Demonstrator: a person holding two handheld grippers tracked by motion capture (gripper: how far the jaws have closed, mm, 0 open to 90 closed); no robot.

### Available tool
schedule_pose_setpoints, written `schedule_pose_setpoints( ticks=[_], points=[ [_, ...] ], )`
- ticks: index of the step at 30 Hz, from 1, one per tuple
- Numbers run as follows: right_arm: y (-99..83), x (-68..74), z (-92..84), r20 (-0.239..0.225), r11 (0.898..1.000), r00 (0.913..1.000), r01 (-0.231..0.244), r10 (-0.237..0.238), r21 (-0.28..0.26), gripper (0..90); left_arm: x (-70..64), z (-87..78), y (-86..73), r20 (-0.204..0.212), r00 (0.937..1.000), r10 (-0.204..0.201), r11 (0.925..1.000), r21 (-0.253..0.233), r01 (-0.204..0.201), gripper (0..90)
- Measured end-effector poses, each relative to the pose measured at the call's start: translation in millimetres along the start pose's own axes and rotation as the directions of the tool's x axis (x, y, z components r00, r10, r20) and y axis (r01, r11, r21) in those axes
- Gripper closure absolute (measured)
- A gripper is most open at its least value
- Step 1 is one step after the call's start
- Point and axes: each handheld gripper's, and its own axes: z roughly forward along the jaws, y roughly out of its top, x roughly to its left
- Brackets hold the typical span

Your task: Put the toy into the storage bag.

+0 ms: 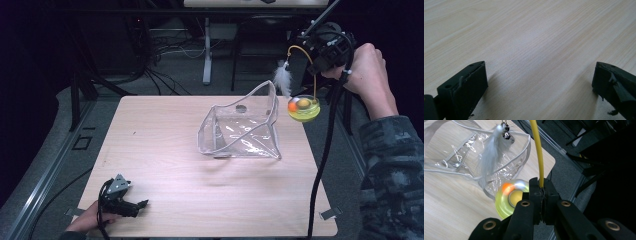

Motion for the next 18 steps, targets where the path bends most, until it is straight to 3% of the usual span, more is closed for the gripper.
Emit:
schedule_pose_setpoints(
  ticks=[18],
  points=[
    [36.2, 14.8, -10.4, -0.013, 0.998, 0.9989, 0.044, -0.044, -0.037, 88.1, 0.3, -0.1, 0.1, 0.000, 1.0000, 0.005, 1.0000, 0.001, -0.005, 0.0]
  ],
)
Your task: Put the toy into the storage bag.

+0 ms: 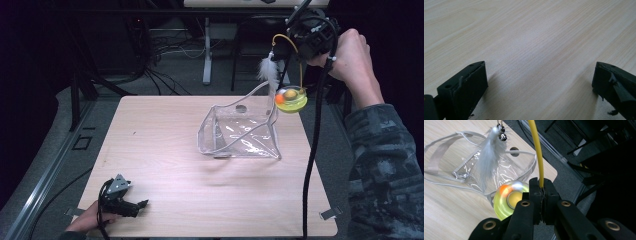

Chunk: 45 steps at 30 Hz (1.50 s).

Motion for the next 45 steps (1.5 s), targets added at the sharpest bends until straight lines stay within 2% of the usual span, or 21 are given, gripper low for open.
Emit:
schedule_pose_setpoints(
  ticks=[16, 23, 24, 25, 41, 45],
  points=[
    [29.2, 26.2, 11.6, -0.044, 0.998, 0.9976, 0.053, -0.054, -0.034, 88.0, 0.0, 0.0, 0.0, 0.001, 1.0000, -0.001, 1.0000, 0.000, 0.001, 0.0],
    [38.7, 36.9, 18.9, -0.076, 0.997, 0.9945, 0.068, -0.071, -0.044, 88.0, -0.2, 0.1, -0.1, 0.001, 1.0000, -0.003, 1.0000, -0.001, 0.003, 0.0],
    [39.2, 39.4, 21.4, -0.081, 0.997, 0.9948, 0.057, -0.062, -0.060, 88.0, 0.1, 0.0, 0.0, 0.000, 1.0000, 0.001, 1.0000, 0.000, -0.001, 0.0],
    [41.1, 41.8, 23.8, -0.091, 0.996, 0.9930, 0.071, -0.076, -0.053, 88.0, 0.0, 0.0, 0.0, 0.000, 1.0000, 0.000, 1.0000, 0.000, 0.000, 0.0],
    [42.9, 61.8, 58.2, -0.153, 0.996, 0.9857, 0.061, -0.070, -0.063, 88.0, 0.0, 0.1, 0.0, 0.001, 1.0000, -0.001, 1.0000, 0.000, 0.001, 0.0],
    [42.4, 67.5, 68.1, -0.149, 0.996, 0.9847, 0.085, -0.089, -0.039, 88.0, 0.0, 0.0, 0.0, 0.001, 1.0000, 0.000, 1.0000, 0.000, 0.000, 0.0]
  ],
)
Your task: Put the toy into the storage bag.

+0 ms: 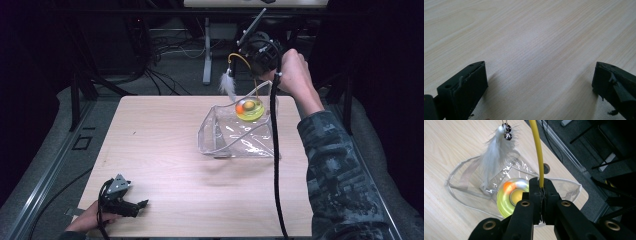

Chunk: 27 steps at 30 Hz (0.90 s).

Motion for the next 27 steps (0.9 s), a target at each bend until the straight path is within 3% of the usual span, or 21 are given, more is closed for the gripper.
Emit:
schedule_pose_setpoints(
  ticks=[19, 27],
  points=[
    [-24.5, 3.9, 46.4, -0.056, 0.998, 0.9983, -0.013, 0.016, 0.069, 88.0, 0.1, 0.0, 0.0, 0.000, 1.0000, 0.001, 1.0000, 0.000, -0.001, 0.0],
    [-49.5, 2.3, 66.1, -0.073, 0.994, 0.9961, -0.043, 0.051, 0.097, 87.9, -0.1, 0.1, 0.0, 0.001, 1.0000, -0.002, 1.0000, -0.001, 0.002, 0.0]
  ],
)
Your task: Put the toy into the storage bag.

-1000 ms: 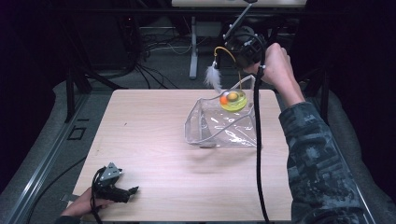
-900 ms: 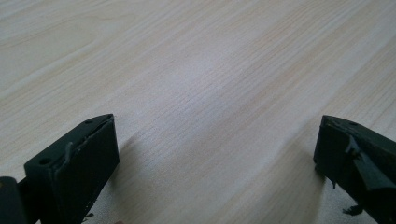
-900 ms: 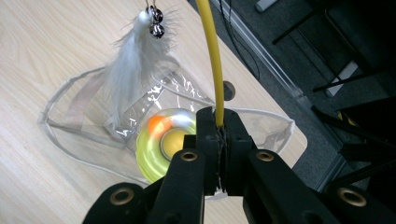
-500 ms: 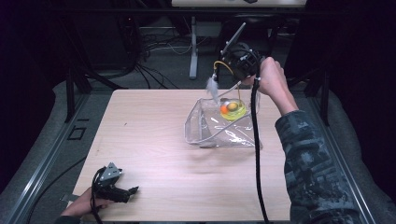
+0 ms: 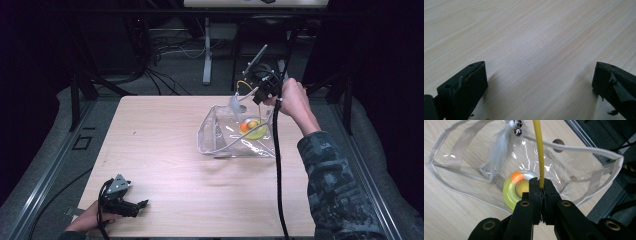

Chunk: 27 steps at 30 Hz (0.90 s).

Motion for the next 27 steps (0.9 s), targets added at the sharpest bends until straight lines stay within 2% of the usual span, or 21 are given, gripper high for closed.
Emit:
schedule_pose_setpoints(
  ticks=[3, 11, 22, 27],
  points=[
    [-4.2, -2.0, 3.9, -0.002, 1.000, 1.0000, 0.001, -0.001, 0.021, 87.8, 0.1, -0.1, 0.0, -0.001, 1.0000, 0.002, 1.0000, 0.001, -0.002, 0.0],
    [-19.3, -5.8, 20.2, -0.015, 0.998, 0.9990, -0.042, 0.042, 0.036, 87.9, 0.1, 0.0, 0.0, 0.000, 1.0000, 0.001, 1.0000, 0.000, -0.001, 0.0],
    [-25.3, -5.7, 38.9, -0.014, 0.991, 0.9990, -0.041, 0.043, 0.124, 87.9, 0.2, -0.1, 0.0, -0.001, 1.0000, 0.003, 1.0000, 0.000, -0.003, 0.0],
    [-26.2, -4.3, 42.2, -0.012, 0.989, 0.9990, -0.040, 0.042, 0.140, 87.8, 0.0, 0.0, 0.0, 0.000, 1.0000, 0.001, 1.0000, 0.000, -0.001, 0.0]
  ],
)
